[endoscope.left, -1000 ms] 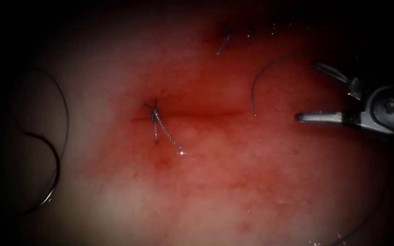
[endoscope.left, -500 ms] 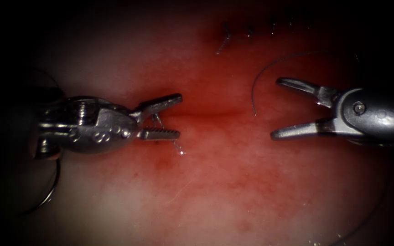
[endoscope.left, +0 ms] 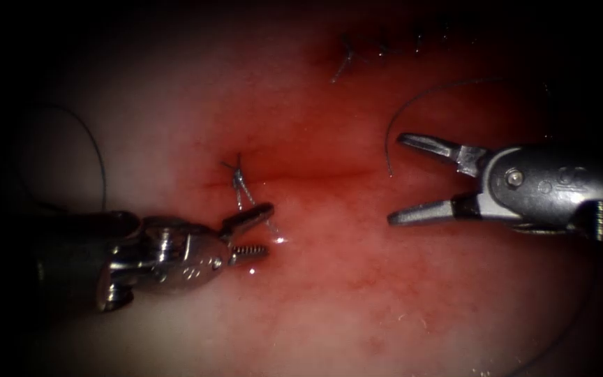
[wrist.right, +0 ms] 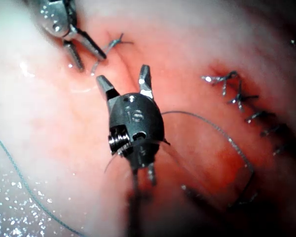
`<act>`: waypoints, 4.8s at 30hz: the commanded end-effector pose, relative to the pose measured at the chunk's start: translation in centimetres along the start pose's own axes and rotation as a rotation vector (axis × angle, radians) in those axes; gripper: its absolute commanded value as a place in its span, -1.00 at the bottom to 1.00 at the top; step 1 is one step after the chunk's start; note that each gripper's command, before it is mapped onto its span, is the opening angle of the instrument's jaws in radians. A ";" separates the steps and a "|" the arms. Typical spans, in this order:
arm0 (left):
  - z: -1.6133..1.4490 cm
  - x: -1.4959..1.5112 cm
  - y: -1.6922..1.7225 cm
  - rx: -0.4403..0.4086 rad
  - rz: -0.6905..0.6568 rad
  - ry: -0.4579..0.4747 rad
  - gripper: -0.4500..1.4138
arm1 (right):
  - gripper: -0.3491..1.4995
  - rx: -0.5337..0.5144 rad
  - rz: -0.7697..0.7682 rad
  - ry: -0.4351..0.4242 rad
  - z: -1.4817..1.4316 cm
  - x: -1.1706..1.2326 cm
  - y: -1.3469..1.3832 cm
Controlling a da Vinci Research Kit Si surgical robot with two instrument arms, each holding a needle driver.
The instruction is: Wound Closure
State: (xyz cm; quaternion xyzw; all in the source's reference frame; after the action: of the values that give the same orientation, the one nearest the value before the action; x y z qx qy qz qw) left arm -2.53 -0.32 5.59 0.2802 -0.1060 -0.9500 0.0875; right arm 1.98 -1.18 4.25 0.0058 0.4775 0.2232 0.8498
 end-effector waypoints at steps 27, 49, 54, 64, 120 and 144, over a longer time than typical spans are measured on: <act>-0.04 0.00 0.02 -0.017 0.025 -0.022 -1.00 | 0.62 0.000 -0.029 -0.027 0.32 -0.20 -0.15; -0.53 -0.02 -0.18 -0.014 0.044 -0.031 -1.00 | 0.69 0.118 -0.341 0.333 1.81 -0.30 -0.56; -0.54 -0.03 -0.19 -0.016 0.043 -0.030 -1.00 | 0.69 0.070 -0.397 0.347 1.89 -0.24 -0.57; -0.55 0.00 -0.19 -0.016 0.047 -0.033 -1.00 | 0.76 0.023 -0.466 0.353 2.14 -0.20 -0.60; -0.81 0.09 0.70 -0.140 -0.411 0.238 -0.35 | 0.98 -0.113 -0.355 0.148 1.60 -0.08 -0.18; -1.86 -0.36 0.51 -0.015 -0.727 0.211 0.12 | 0.96 -0.112 -0.355 0.133 1.56 -0.08 -0.22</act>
State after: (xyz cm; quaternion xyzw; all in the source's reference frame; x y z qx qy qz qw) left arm -1.08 -0.97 4.34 0.3888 0.0175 -0.8891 -0.2410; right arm 3.22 -1.07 5.07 -0.1412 0.5117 0.0963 0.8420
